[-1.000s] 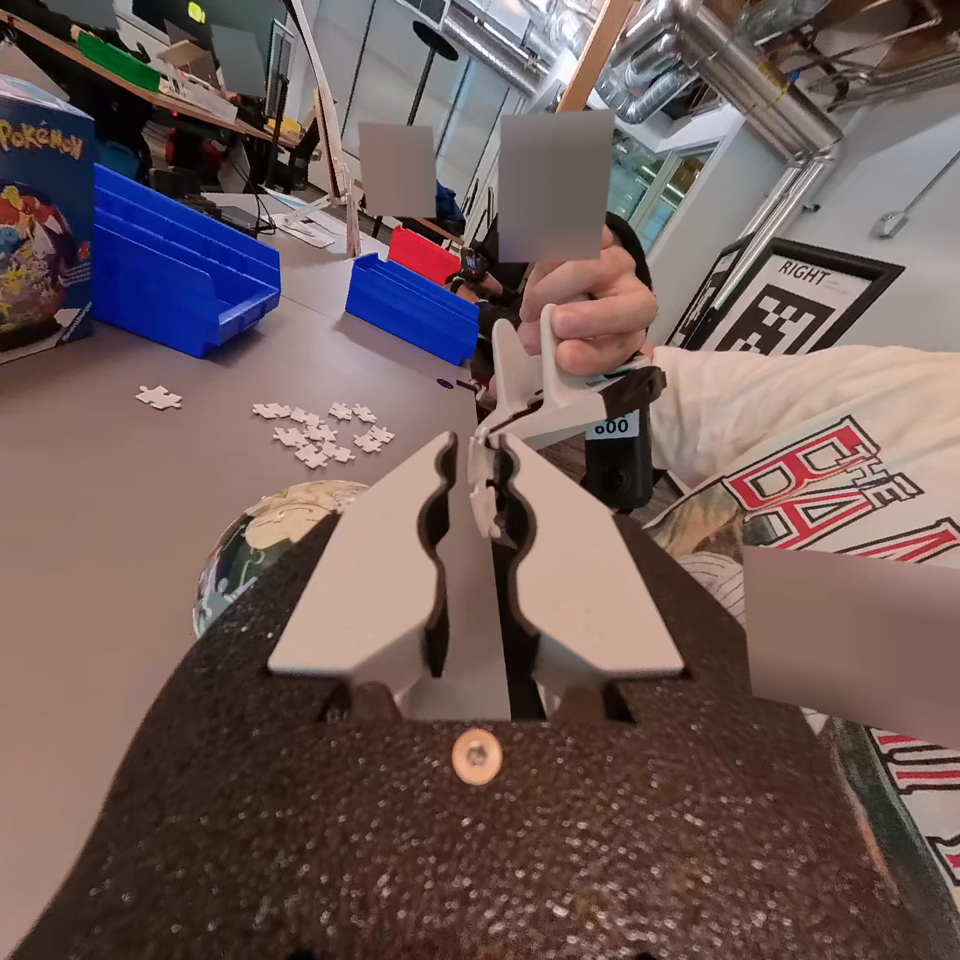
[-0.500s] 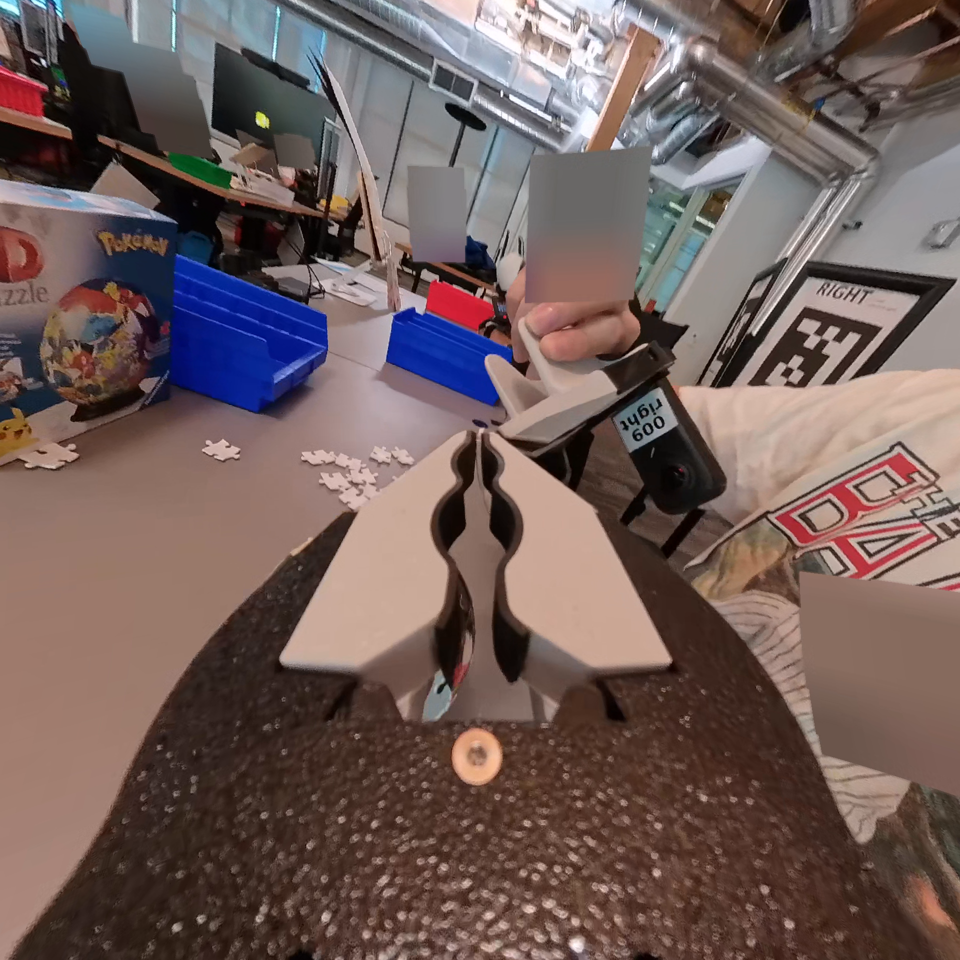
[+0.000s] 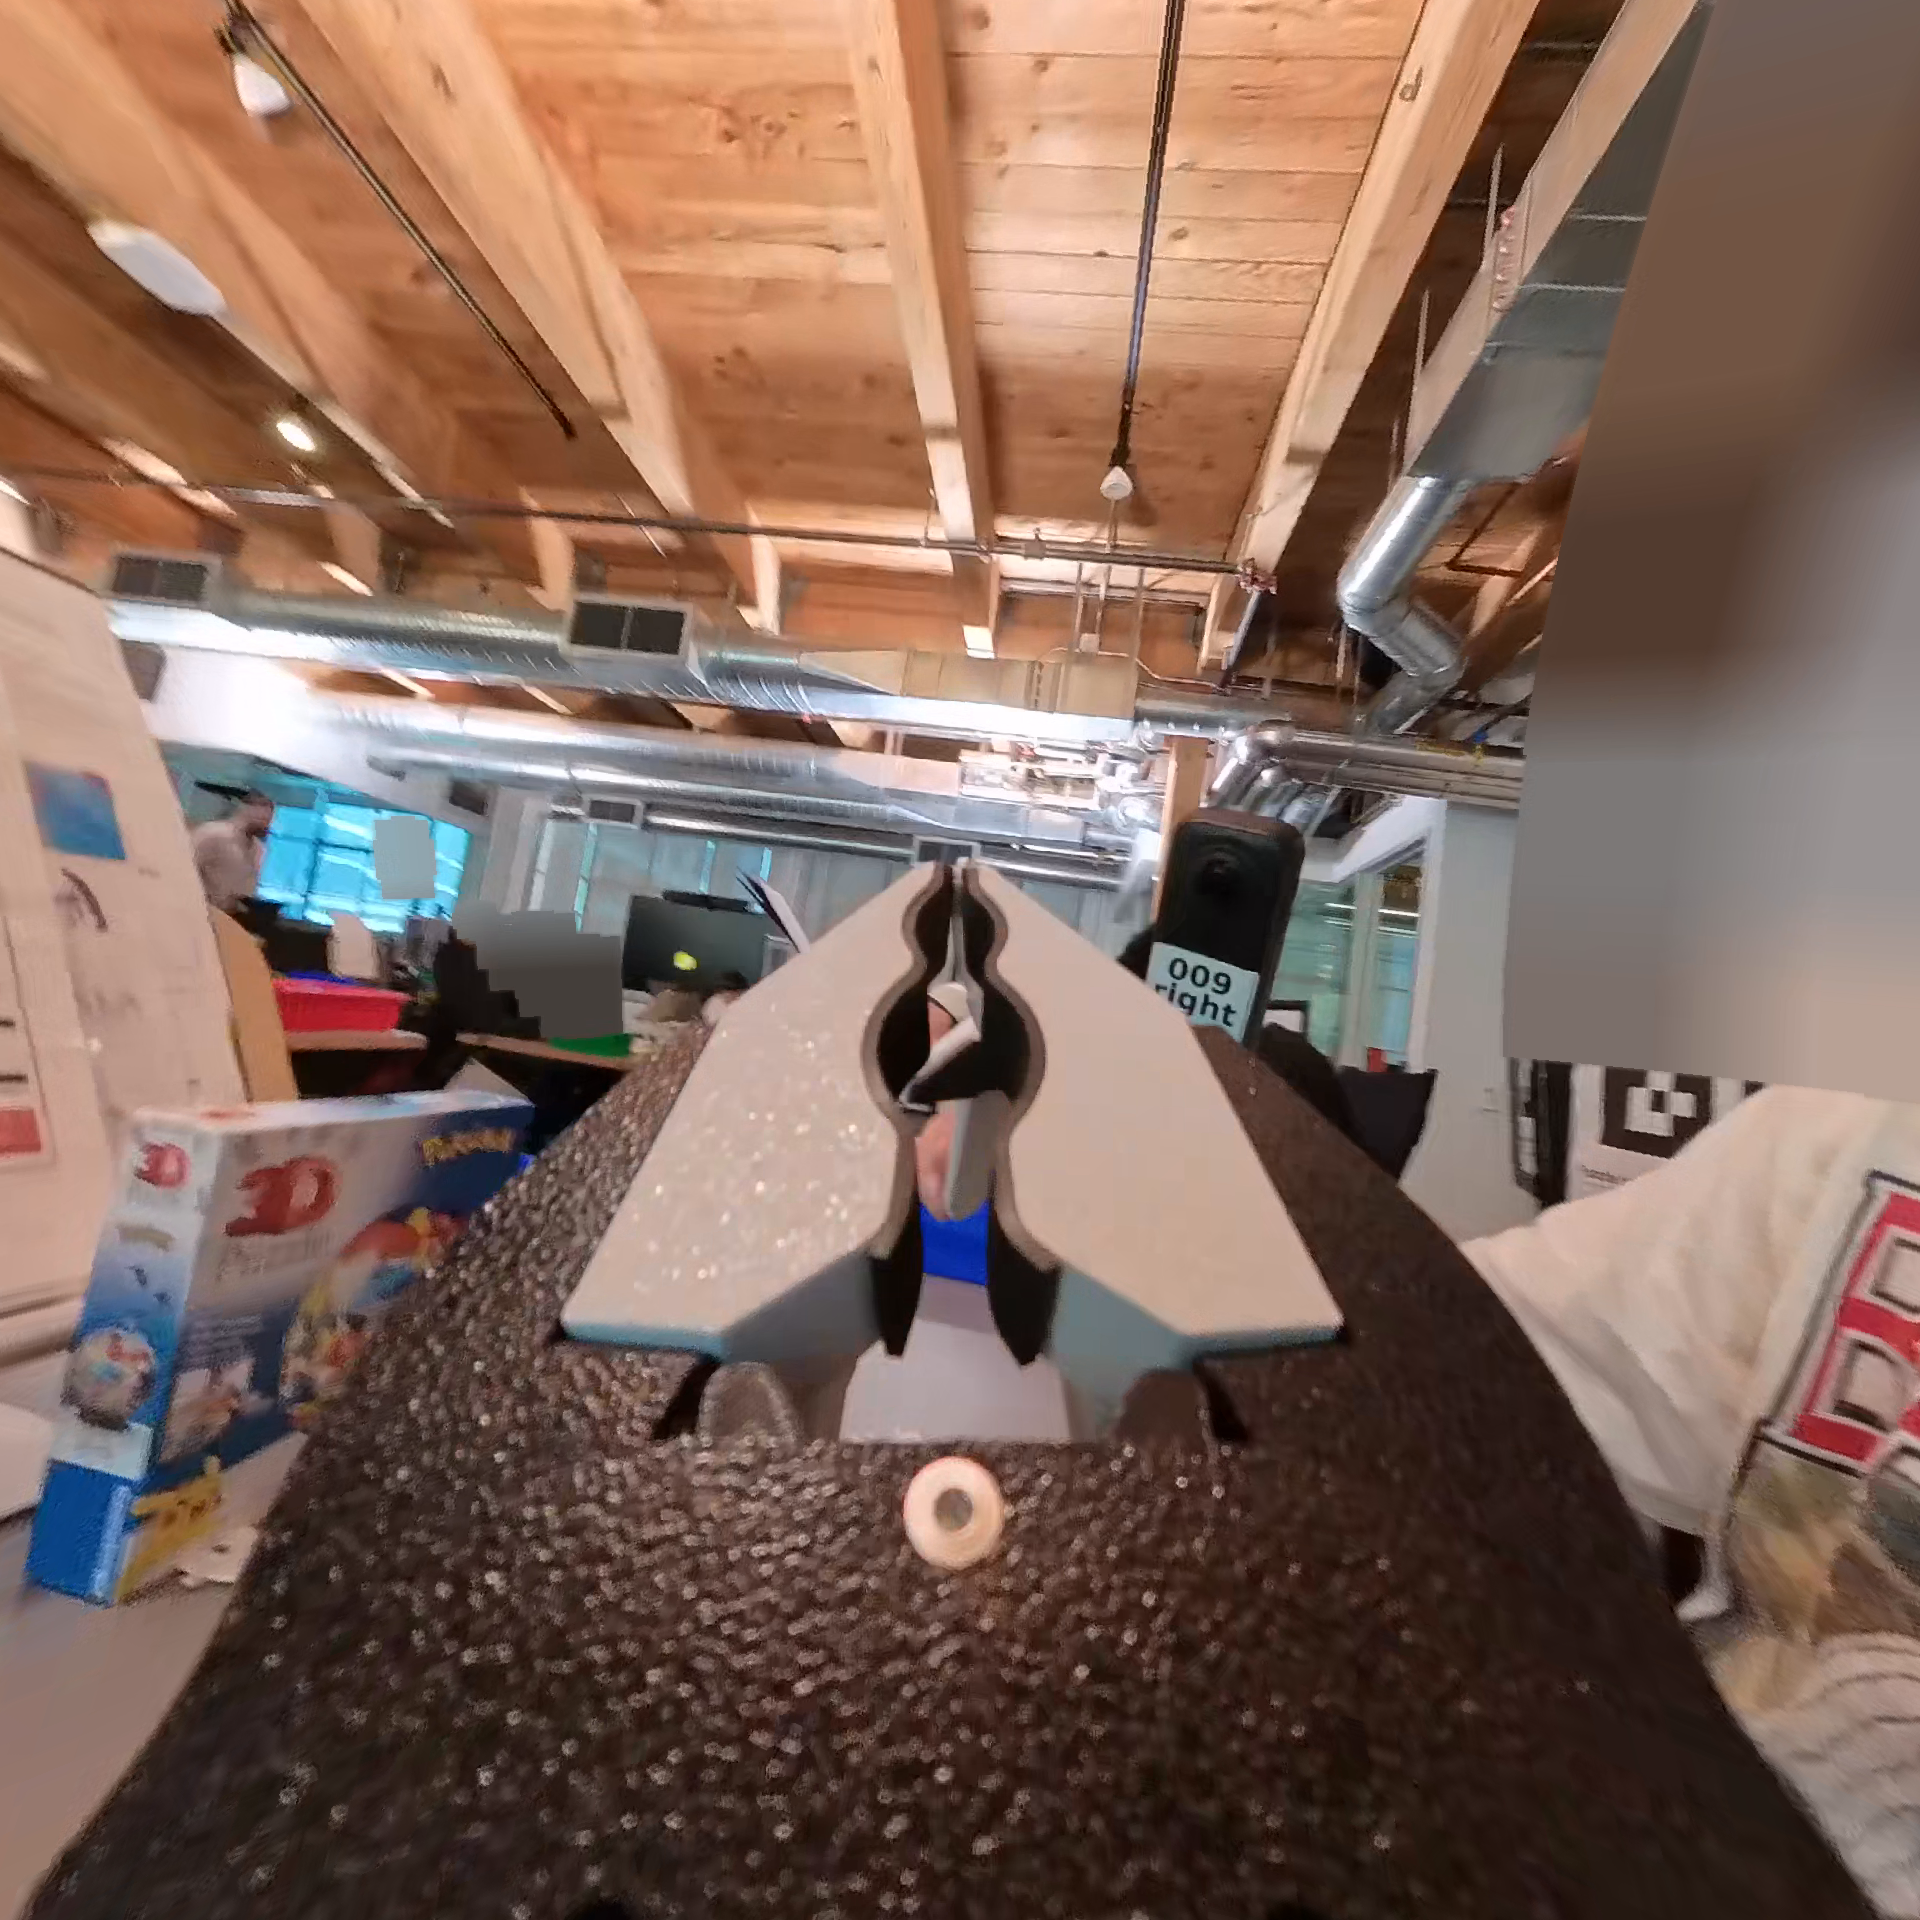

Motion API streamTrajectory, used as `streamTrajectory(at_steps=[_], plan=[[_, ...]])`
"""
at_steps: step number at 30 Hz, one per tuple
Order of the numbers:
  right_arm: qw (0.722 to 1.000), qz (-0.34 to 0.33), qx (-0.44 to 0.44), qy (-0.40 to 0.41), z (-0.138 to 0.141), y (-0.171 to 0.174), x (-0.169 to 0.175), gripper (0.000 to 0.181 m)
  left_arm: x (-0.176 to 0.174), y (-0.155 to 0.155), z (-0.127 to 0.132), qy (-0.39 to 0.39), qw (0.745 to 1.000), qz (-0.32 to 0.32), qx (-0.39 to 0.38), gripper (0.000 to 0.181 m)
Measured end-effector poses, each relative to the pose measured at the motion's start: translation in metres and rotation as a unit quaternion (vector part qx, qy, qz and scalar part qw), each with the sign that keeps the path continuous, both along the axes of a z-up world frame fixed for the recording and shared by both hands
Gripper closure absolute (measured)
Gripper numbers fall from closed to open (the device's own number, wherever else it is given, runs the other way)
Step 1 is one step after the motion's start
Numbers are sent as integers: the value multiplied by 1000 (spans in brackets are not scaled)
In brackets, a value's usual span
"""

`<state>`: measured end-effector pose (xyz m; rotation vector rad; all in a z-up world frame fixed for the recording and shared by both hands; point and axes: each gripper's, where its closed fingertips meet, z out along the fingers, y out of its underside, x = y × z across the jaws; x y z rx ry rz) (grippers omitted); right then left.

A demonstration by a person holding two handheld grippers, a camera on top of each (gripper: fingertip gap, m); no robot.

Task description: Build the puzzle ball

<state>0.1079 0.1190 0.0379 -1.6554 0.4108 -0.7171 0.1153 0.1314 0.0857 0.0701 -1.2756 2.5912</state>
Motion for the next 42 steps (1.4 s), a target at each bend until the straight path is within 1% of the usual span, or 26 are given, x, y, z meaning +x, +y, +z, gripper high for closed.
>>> streamTrajectory(at_steps=[4, 6, 8, 12, 15, 16, 18, 20, 21, 23, 24, 26, 28, 29, 32, 35, 38, 39, 40, 42], plan=[[995, 40, 82, 41, 13, 10, -4, 173, -5, 4, 4, -35, 999, 33, -5, 181], [992, 59, 102, 48, 17, 13, -7, 174, -8, 3, 4, -47, 998, 33, 1, 181], [989, 74, 112, 56, 19, 16, -10, 169, -8, 5, 6, -57, 997, 45, -5, 181], [988, 71, 116, 67, 18, 14, -7, 178, -10, 5, 5, -65, 997, 42, 2, 181], [991, 66, 91, 76, 14, 10, -4, 179, -12, 3, 0, -77, 996, 35, 26, 181], [992, 65, 74, 80, 11, 8, -3, 180, -12, 2, -4, -86, 995, 36, 47, 181], [992, 70, 23, 106, -1, 2, -2, 180, -12, -2, -19, -114, 986, 45, 112, 181], [984, 88, -34, 150, -19, -4, -5, 180, -13, -6, -40, -157, 967, 57, 194, 181], [977, 95, -61, 178, -28, -8, -8, 180, -13, -8, -52, -172, 953, 65, 239, 178], [968, 96, -109, 206, -43, -15, -9, 180, -11, -11, -69, -177, 934, 73, 303, 168], [964, 96, -128, 214, -50, -17, -10, 180, -12, -12, -74, -172, 928, 68, 322, 168], [956, 98, -152, 230, -59, -18, -12, 180, -13, -14, -80, -161, 924, 57, 343, 168], [954, 94, -165, 232, -63, -18, -11, 181, -20, -15, -84, -164, 921, 31, 353, 178], [951, 97, -171, 237, -65, -18, -13, 180, -22, -15, -86, -167, 919, 26, 357, 178], [946, 99, -185, 247, -71, -17, -14, 181, -19, -14, -91, -165, 911, 35, 376, 168], [942, 96, -197, 252, -75, -17, -13, 181, -16, -11, -94, -164, 905, 45, 390, 163], [938, 88, -216, 257, -79, -19, -11, 181, -20, -9, -92, -164, 907, 38, 387, 163], [936, 87, -221, 259, -81, -19, -10, 181, -20, -9, -92, -163, 905, 39, 390, 166], [935, 86, -223, 262, -81, -19, -10, 181, -19, -9, -94, -164, 902, 44, 397, 170], [932, 85, -230, 266, -83, -19, -10, 181, -19, -9, -99, -174, 893, 49, 413, 169]])
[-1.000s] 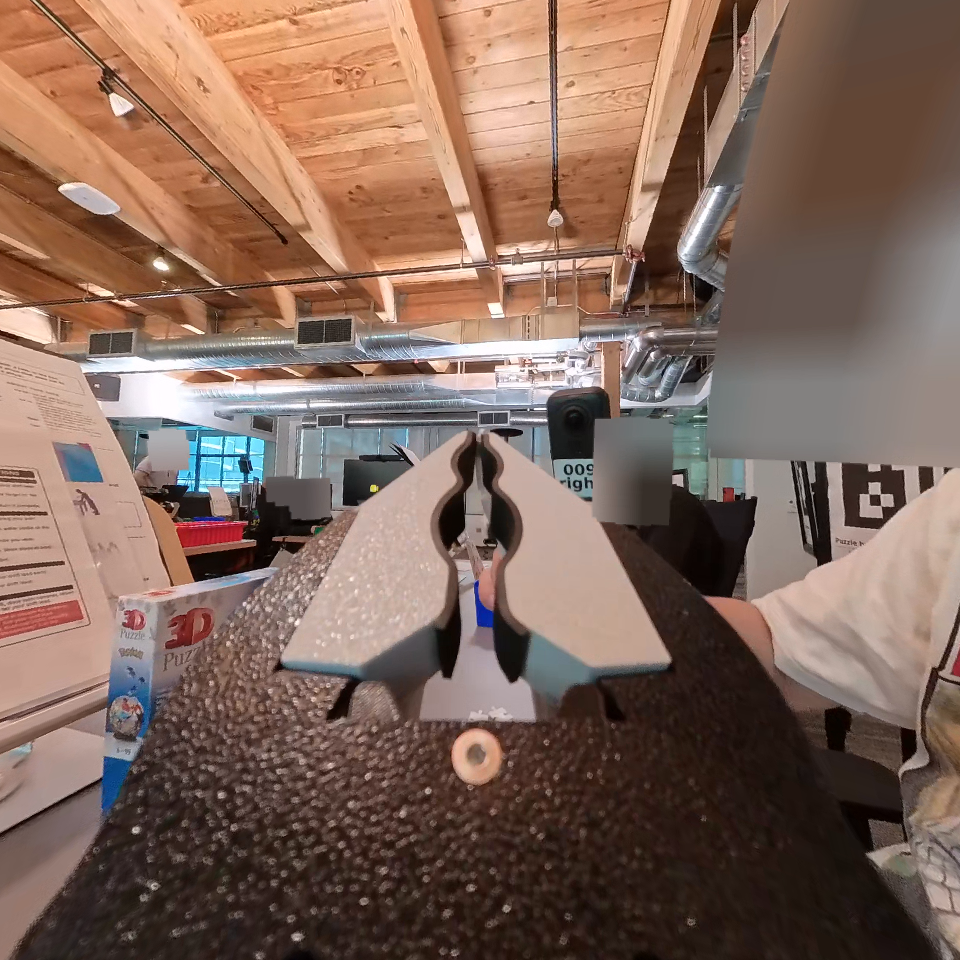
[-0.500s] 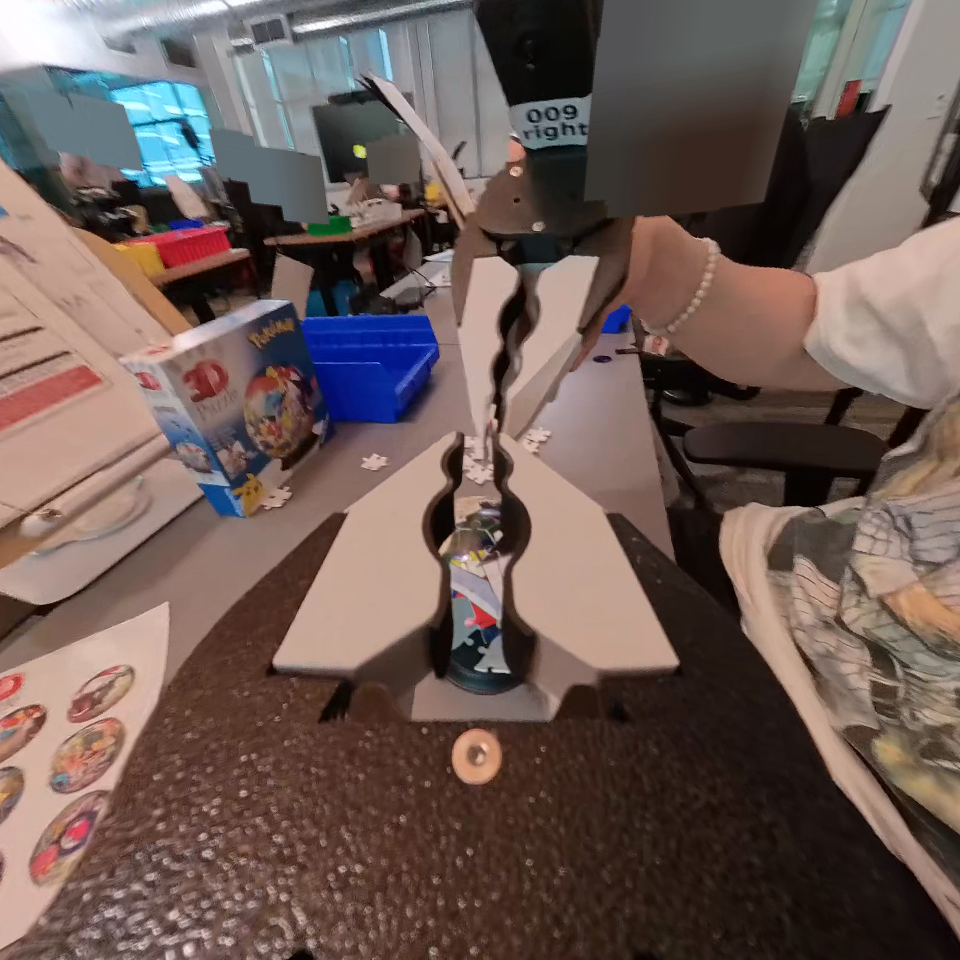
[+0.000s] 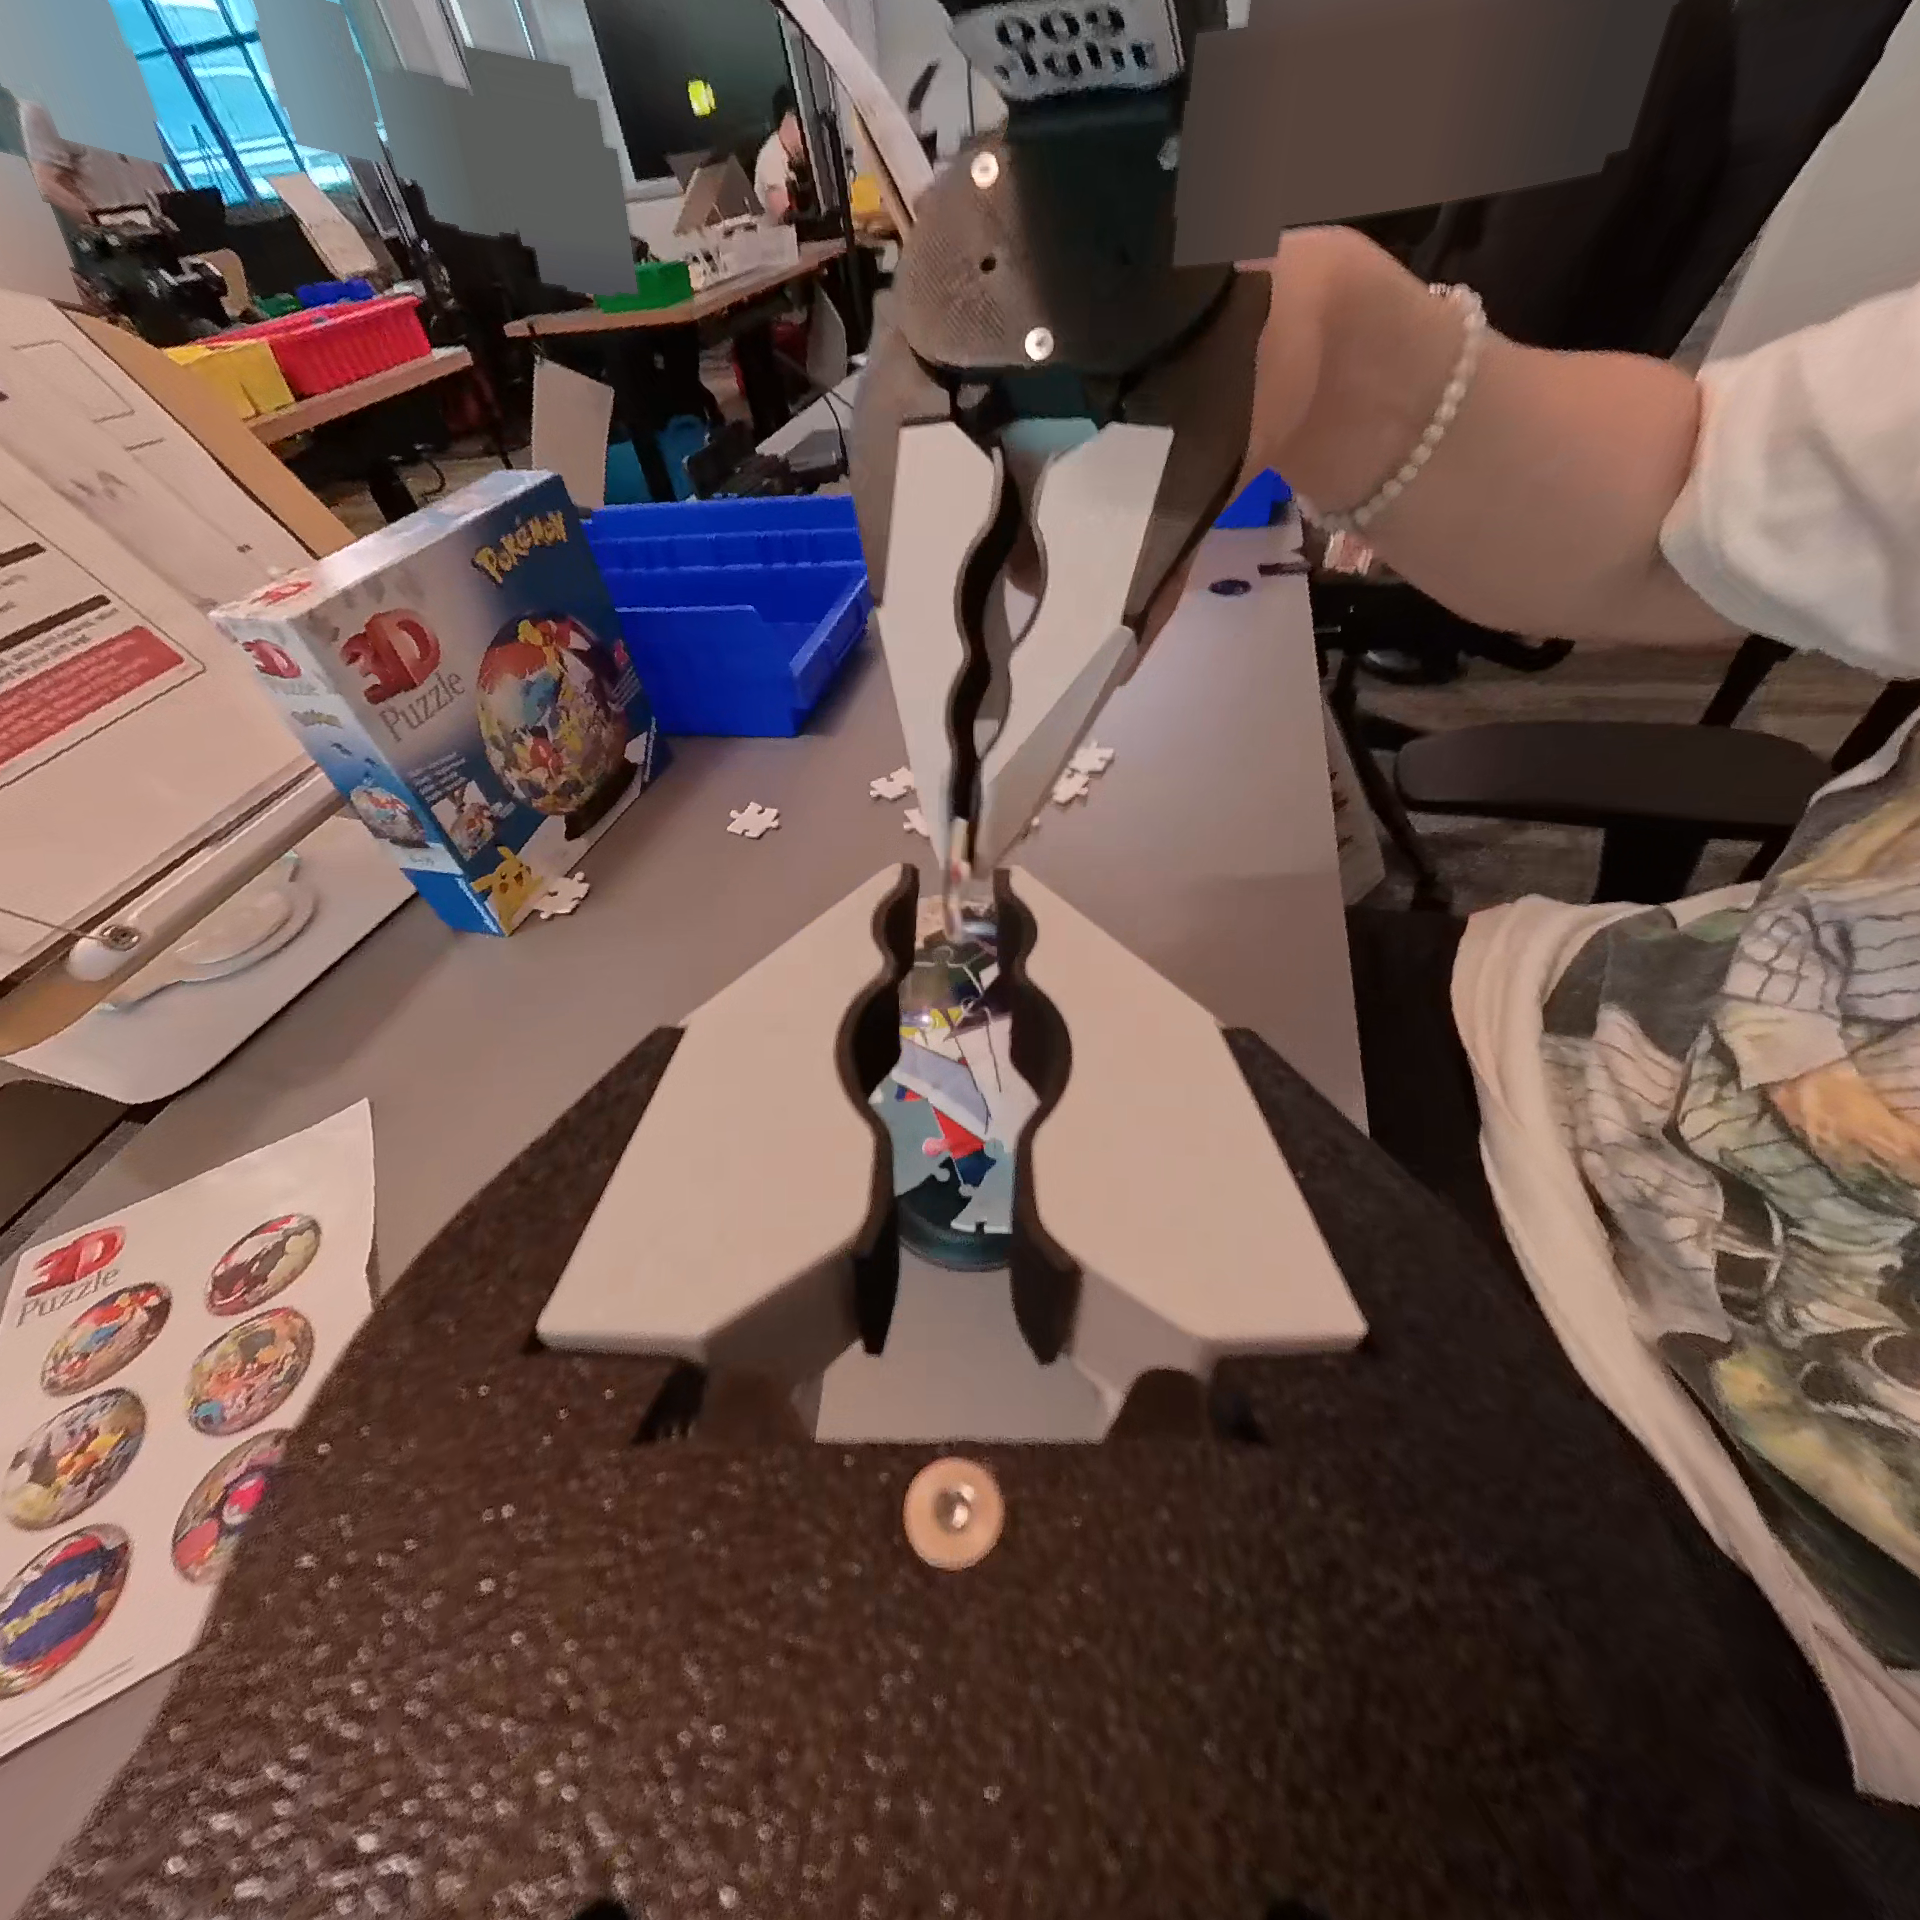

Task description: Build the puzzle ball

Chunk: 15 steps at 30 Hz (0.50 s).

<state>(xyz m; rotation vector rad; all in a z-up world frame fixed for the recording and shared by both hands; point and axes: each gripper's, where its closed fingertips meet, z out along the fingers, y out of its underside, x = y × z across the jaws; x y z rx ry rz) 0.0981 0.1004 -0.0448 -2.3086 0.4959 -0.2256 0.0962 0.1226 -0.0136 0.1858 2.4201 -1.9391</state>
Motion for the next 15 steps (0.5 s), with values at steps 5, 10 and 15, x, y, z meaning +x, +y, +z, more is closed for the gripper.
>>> streamTrajectory(at_steps=[5, 10, 15], plan=[[1000, 0, -7, 2, 1, 2, 3, 181, -1, -2, -3, 2, 1000, 5, 15, 175], [1000, 4, -19, 2, 0, 4, 2, 181, 2, 0, -6, 10, 1000, 15, 25, 181], [1000, -2, -10, 7, 0, 5, 5, 181, 11, 0, -7, 46, 998, 28, 27, 181]])
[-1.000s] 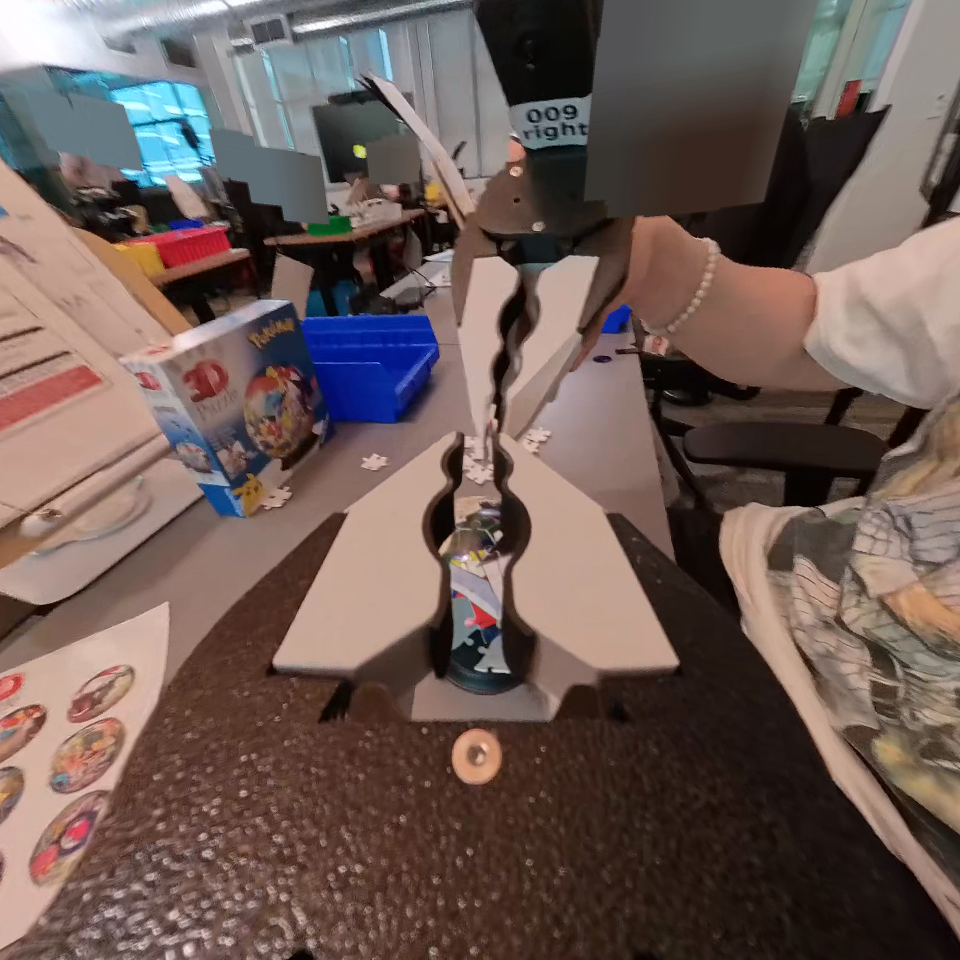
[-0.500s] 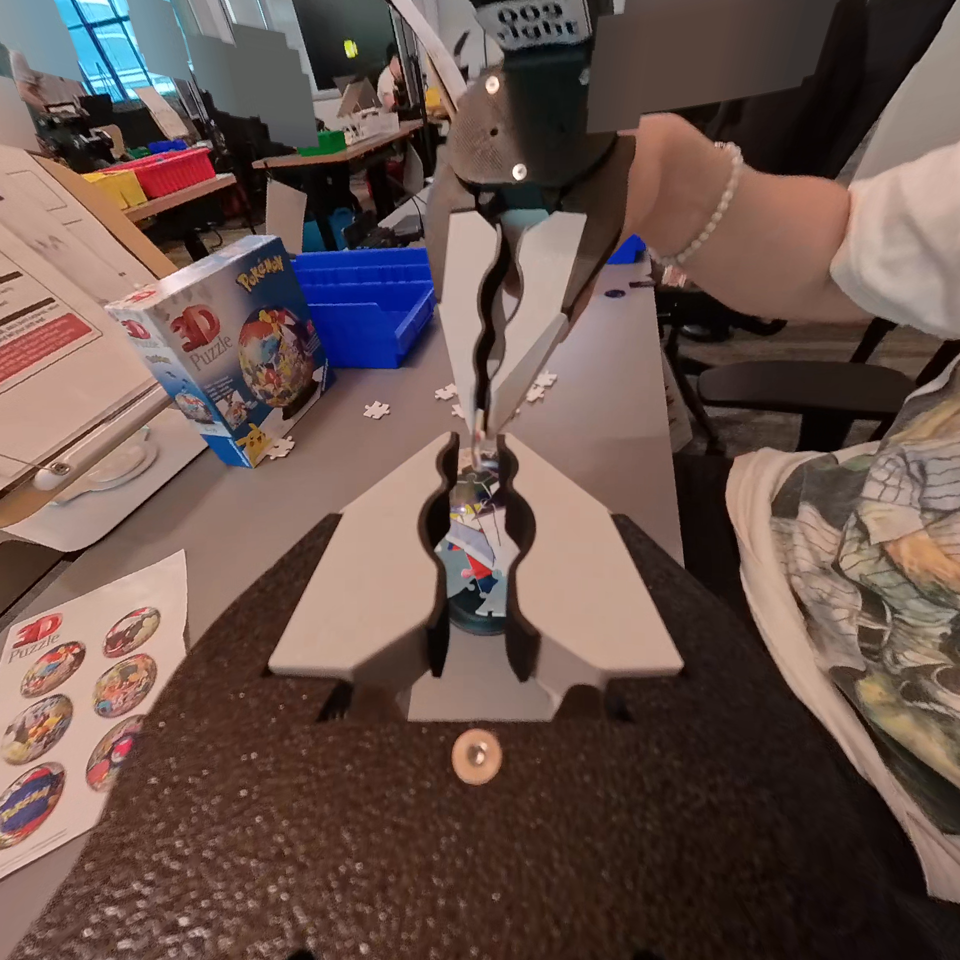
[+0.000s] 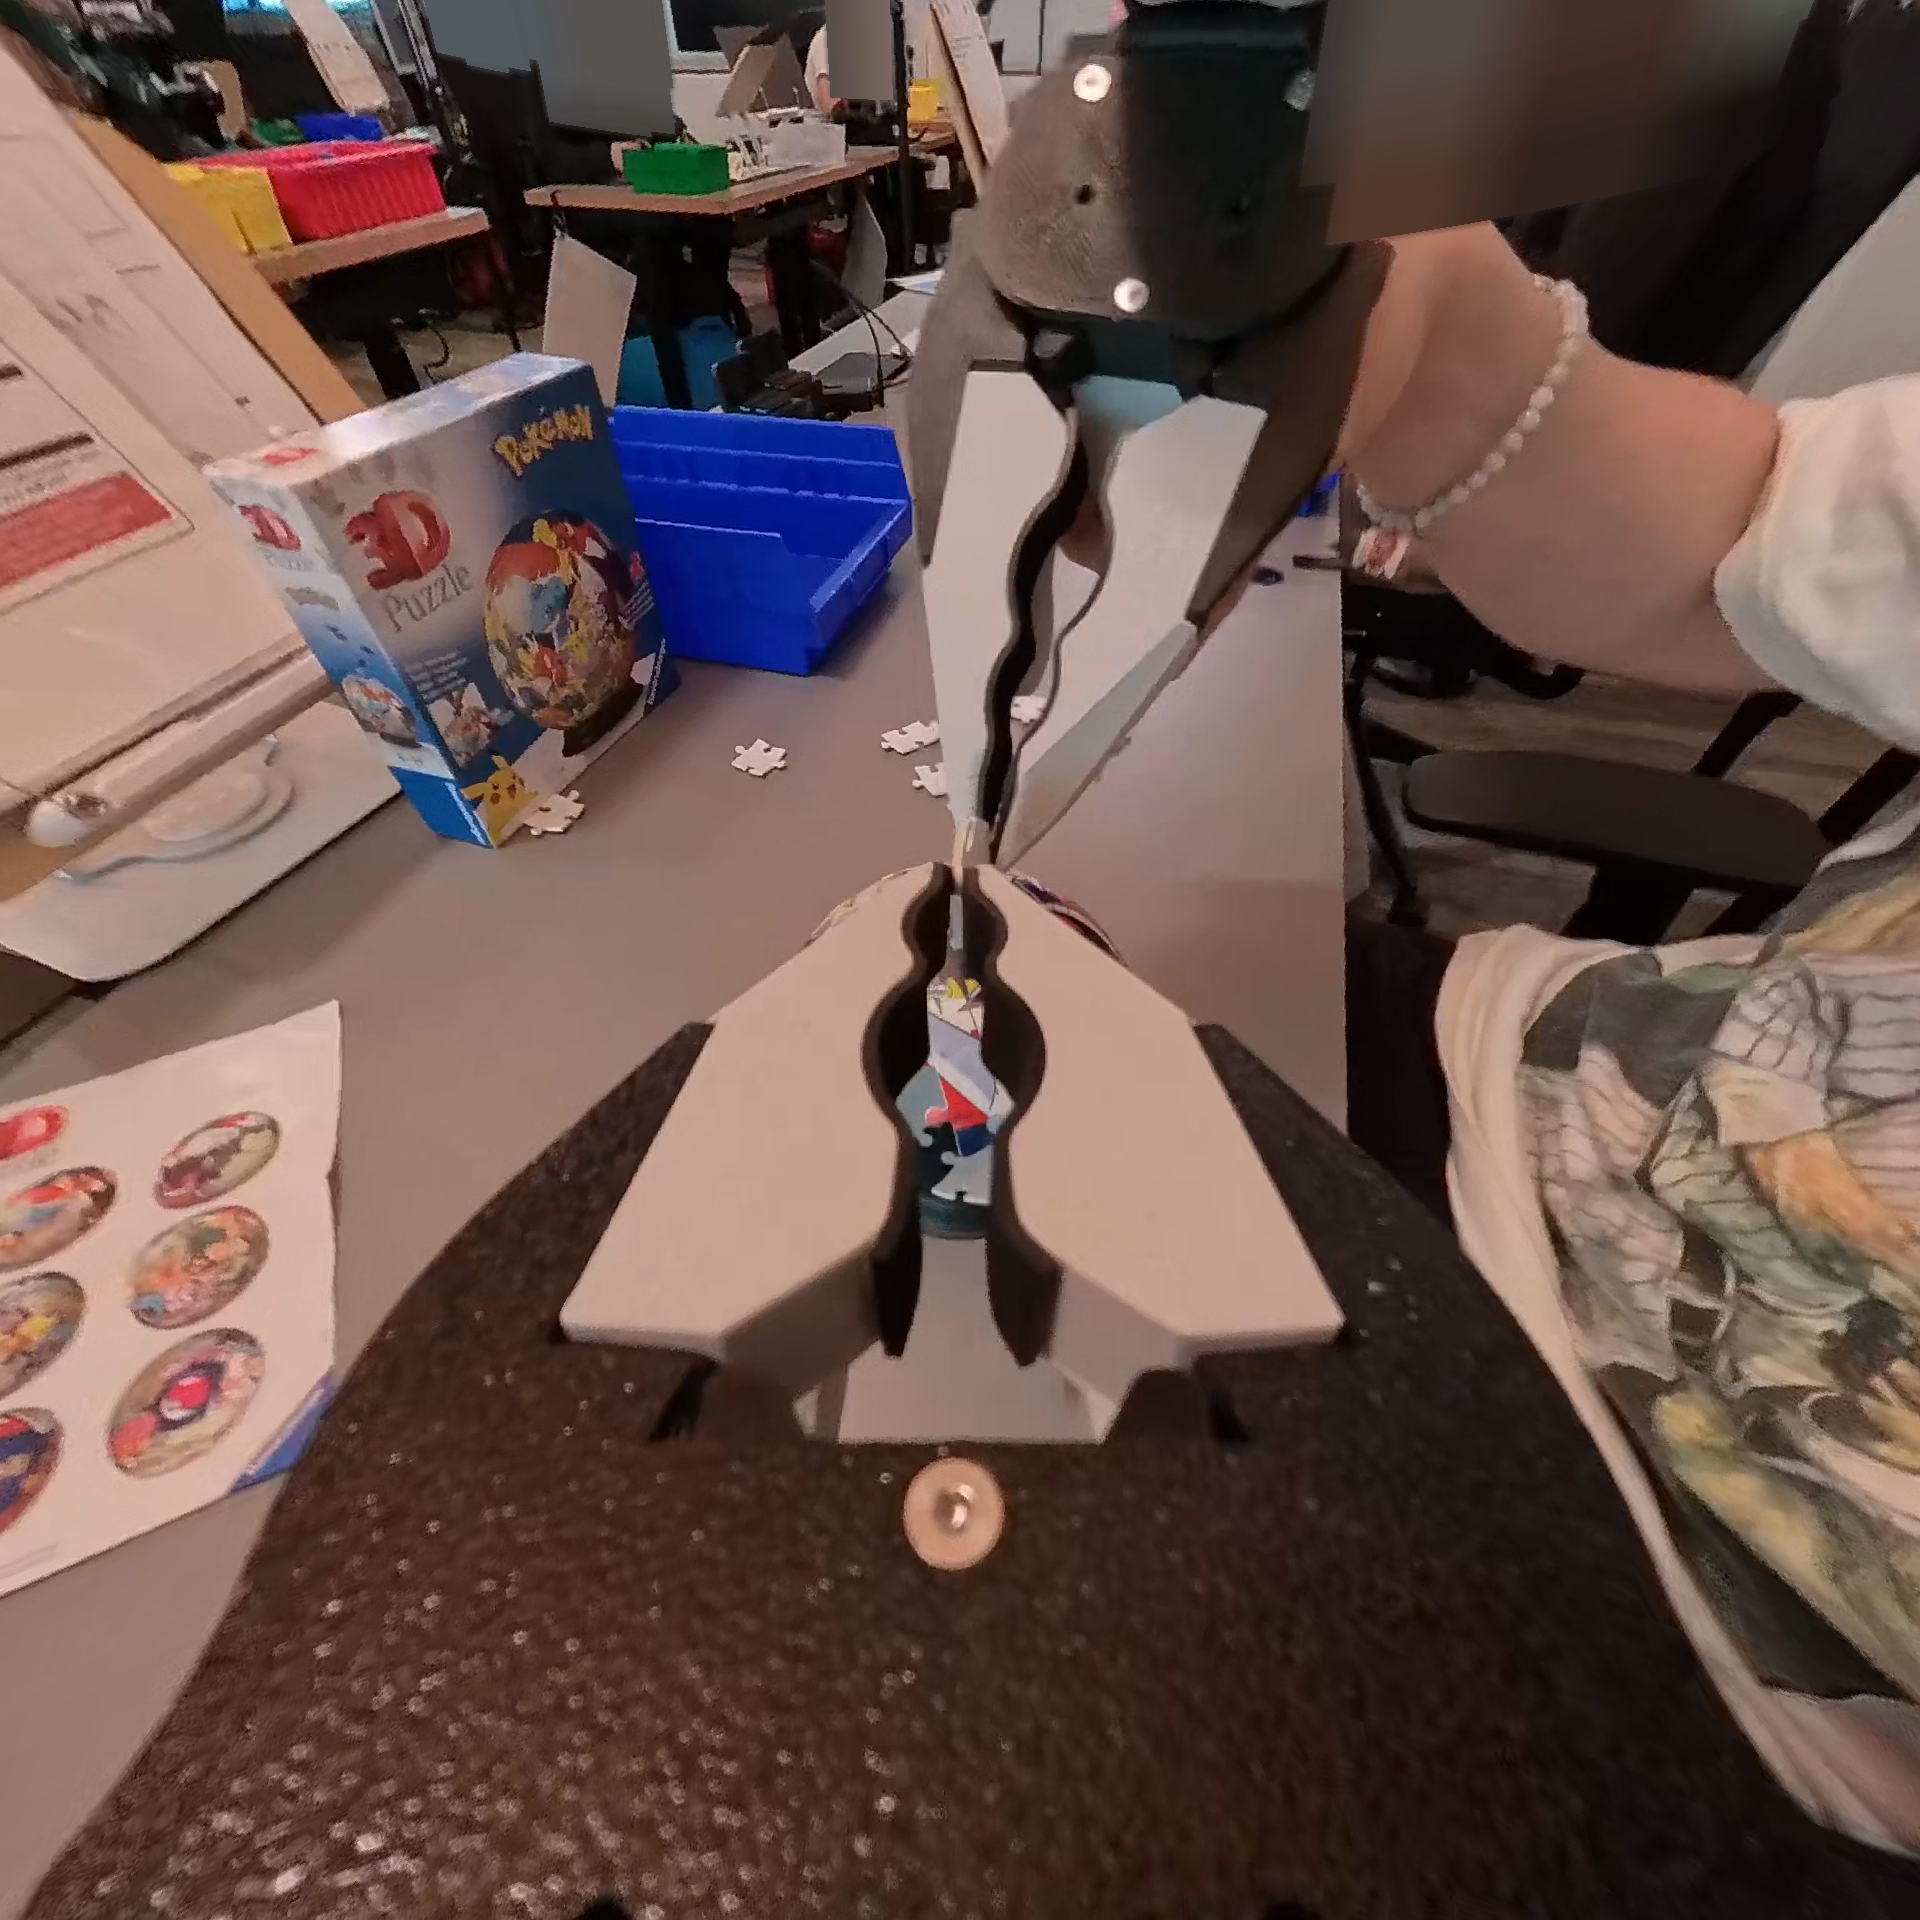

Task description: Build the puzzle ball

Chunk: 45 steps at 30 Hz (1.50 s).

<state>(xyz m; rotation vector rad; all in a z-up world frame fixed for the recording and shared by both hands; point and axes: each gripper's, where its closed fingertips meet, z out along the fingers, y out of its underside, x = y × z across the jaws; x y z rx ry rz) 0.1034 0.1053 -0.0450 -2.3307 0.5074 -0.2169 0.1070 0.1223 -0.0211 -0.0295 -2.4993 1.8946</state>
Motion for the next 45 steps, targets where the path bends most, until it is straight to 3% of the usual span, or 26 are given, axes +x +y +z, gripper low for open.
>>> streamTrajectory(at_steps=[4, 8, 12, 15, 18, 20, 22, 26, 31, 45], plan=[[999, 0, -1, -36, 4, 1, 5, 179, 8, 2, 1, 63, 998, 7, -14, 181], [991, 9, -16, -135, 17, 2, 13, 177, 19, 7, 4, 120, 992, 14, -43, 181], [953, -8, -70, -294, 33, -15, 22, 130, 40, 28, -8, 190, 979, 47, -53, 181], [921, -35, -91, -377, 40, -37, 16, 95, 50, 45, -40, 269, 959, 79, -50, 181], [914, -64, -59, -397, 26, -51, 1, 69, 40, 42, -90, 344, 935, 87, -14, 181], [917, -72, -60, -388, -1, -58, -8, 57, 31, 31, -112, 368, 926, 80, 7, 181], [912, -92, -96, -387, -30, -74, -10, 55, 27, 17, -126, 379, 922, 71, 29, 181], [933, -102, -107, -328, -88, -81, -22, 57, 19, -6, -148, 388, 917, 54, 75, 181], [937, -105, -104, -316, -119, -78, -23, 71, 17, -22, -169, 395, 910, 61, 110, 181], [937, -104, -124, -311, -139, -83, -12, 73, 21, -31, -177, 380, 912, 83, 133, 181]])
